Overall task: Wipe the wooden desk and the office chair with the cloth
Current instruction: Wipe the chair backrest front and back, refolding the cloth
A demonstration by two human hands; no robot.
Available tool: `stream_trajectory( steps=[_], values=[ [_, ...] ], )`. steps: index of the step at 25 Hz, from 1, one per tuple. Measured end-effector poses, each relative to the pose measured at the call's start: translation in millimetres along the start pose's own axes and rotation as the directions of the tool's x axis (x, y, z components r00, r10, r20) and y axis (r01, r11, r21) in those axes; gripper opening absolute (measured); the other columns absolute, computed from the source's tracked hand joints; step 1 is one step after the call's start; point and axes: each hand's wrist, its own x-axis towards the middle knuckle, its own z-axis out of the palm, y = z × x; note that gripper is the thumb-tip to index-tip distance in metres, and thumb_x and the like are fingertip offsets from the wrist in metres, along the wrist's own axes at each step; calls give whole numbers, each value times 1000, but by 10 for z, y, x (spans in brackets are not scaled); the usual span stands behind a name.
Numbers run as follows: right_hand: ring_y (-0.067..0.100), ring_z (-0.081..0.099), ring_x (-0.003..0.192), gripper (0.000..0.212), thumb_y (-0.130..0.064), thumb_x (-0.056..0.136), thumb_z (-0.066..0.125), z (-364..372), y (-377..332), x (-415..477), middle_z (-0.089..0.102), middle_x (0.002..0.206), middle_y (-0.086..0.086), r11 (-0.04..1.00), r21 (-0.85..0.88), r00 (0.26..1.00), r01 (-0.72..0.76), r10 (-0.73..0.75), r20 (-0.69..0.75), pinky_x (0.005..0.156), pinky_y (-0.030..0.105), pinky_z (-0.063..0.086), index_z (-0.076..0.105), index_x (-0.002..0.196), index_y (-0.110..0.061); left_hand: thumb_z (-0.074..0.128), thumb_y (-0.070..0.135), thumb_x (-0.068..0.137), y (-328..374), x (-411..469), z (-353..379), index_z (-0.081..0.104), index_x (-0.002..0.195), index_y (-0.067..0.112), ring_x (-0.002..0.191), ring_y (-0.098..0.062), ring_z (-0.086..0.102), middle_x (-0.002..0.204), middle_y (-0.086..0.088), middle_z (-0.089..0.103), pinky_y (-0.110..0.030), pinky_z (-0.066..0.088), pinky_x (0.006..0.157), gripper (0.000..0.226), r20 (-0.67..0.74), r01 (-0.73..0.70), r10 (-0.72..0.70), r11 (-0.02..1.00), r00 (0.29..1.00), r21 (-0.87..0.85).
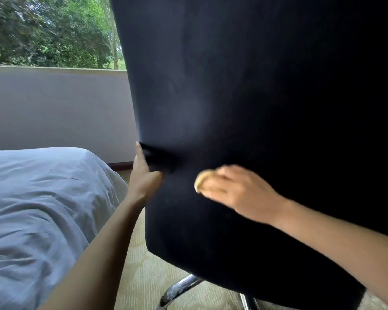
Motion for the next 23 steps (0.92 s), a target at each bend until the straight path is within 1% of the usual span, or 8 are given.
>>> stream_trajectory(
  steps=[4, 8, 9, 11, 13, 16, 20, 23],
  values=[
    [11, 60, 82, 23, -15, 96, 50, 179, -352, -1069, 63, 94, -13, 968, 128, 922, 216, -245, 300, 76, 24, 50, 70, 94, -24, 46, 11, 46, 20, -75, -43, 18, 146, 10, 113, -33, 49, 132, -18, 44, -30, 44, 72, 104, 74, 16, -15, 1000, 997, -8],
    [6, 53, 86, 24, -16, 97, 48, 124, -314, -1375, 58, 90, -15, 886, 174, 798, 429, -462, 387, 83, 19, 46, 66, 88, -27, 48, 11, 45, 13, -195, -33, 23, 143, 11, 112, -34, 49, 126, -19, 47, -40, 49, 86, 101, 50, -23, 24, 1000, 998, -20],
    [6, 53, 87, 24, -17, 98, 48, 105, -259, -1311, 58, 90, -14, 873, 171, 793, 457, -487, 365, 84, 18, 45, 66, 87, -27, 48, 11, 46, 13, -218, -22, 23, 143, 12, 113, -33, 49, 125, -18, 48, -44, 49, 90, 100, 38, -29, 29, 999, 999, -24],
    [9, 58, 89, 24, -16, 99, 47, 63, -127, -1075, 62, 95, -12, 882, 163, 840, 442, -471, 269, 87, 21, 44, 68, 92, -23, 49, 12, 48, 15, -277, 9, 22, 145, 18, 116, -32, 48, 127, -15, 48, -49, 46, 95, 101, 22, -34, 34, 999, 999, -34],
    [13, 62, 90, 27, -10, 98, 45, -3, 18, -746, 66, 101, -8, 907, 124, 890, 402, -419, 177, 88, 25, 48, 70, 100, -19, 49, 13, 49, 13, -329, 34, 16, 149, 21, 125, -29, 43, 136, -12, 44, -49, 40, 102, 105, 2, -38, 38, 999, 999, -32],
    [20, 64, 89, 27, -2, 89, 56, -153, 228, -176, 68, 106, -4, 940, -1, 938, 340, -339, 75, 81, 32, 52, 71, 108, -15, 49, 15, 49, 11, -387, 55, 12, 151, 22, 132, -27, 36, 145, -9, 38, -46, 35, 108, 108, -14, -50, 50, 999, 999, -17],
    [25, 66, 80, 25, -6, 91, 57, -392, 475, 520, 71, 102, -1, 982, -127, 974, 138, -158, -160, 70, 34, 53, 73, 106, -16, 48, 13, 50, 10, -447, 66, 18, 149, 22, 129, -27, 37, 142, -5, 40, -48, 36, 106, 105, -26, -64, 63, 997, 998, -39],
    [31, 64, 80, 28, -2, 87, 60, -537, 640, 928, 71, 104, 1, 986, -137, 912, -100, 36, -408, 67, 37, 53, 73, 108, -16, 47, 11, 50, -11, -515, 72, 27, 146, 19, 123, -29, 40, 132, -4, 46, -51, 39, 102, 98, -31, -100, 99, 993, 995, -58]
  ],
)
